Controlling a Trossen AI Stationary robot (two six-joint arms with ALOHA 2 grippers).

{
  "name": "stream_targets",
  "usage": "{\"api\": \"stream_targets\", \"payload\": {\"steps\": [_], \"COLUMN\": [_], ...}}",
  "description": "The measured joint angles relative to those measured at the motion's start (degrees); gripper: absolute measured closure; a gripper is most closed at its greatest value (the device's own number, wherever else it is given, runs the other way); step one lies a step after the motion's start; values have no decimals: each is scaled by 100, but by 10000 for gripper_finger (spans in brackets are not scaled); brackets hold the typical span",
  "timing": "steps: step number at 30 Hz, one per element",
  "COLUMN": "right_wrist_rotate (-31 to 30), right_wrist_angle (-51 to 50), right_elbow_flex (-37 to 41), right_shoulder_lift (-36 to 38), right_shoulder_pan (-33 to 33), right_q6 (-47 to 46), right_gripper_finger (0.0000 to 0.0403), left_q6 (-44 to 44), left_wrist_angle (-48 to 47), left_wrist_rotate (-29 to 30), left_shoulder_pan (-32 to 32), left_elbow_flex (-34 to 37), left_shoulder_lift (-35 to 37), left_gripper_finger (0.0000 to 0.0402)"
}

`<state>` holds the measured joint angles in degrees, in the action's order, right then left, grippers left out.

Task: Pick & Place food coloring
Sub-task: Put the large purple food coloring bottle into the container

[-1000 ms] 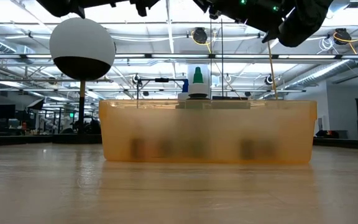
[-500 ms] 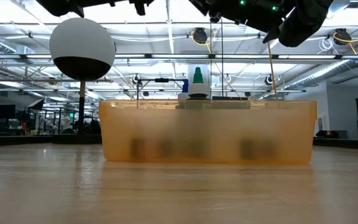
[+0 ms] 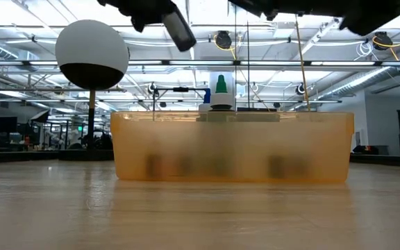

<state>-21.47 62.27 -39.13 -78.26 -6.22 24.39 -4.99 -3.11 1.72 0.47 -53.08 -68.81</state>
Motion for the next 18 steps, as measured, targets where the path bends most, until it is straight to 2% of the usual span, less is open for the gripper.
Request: {"api": "stream_targets", "payload": {"steps": [5, 12, 18], "right_wrist_rotate": [-156, -280, -280], "right_wrist_angle": [-346, -343, -347], "right_elbow_flex": [240, 470, 579], "right_shoulder_lift": [453, 592, 590], "right_shoulder_pan": [-107, -103, -103], "right_q6": [-248, -373, -377], "right_gripper_finger": [84, 85, 85], "left_q6": [-271, -643, -869], "left_wrist_angle": [209, -743, -963], "left_wrist_rotate": [-17, -18, -16], "left_shoulder_pan": [-312, -496, -565], "left_elbow_flex": [-224, -1679, -2614], "left_shoulder_lift": [-823, -2478, -3528], "left_gripper_finger": [253, 253, 253]}}
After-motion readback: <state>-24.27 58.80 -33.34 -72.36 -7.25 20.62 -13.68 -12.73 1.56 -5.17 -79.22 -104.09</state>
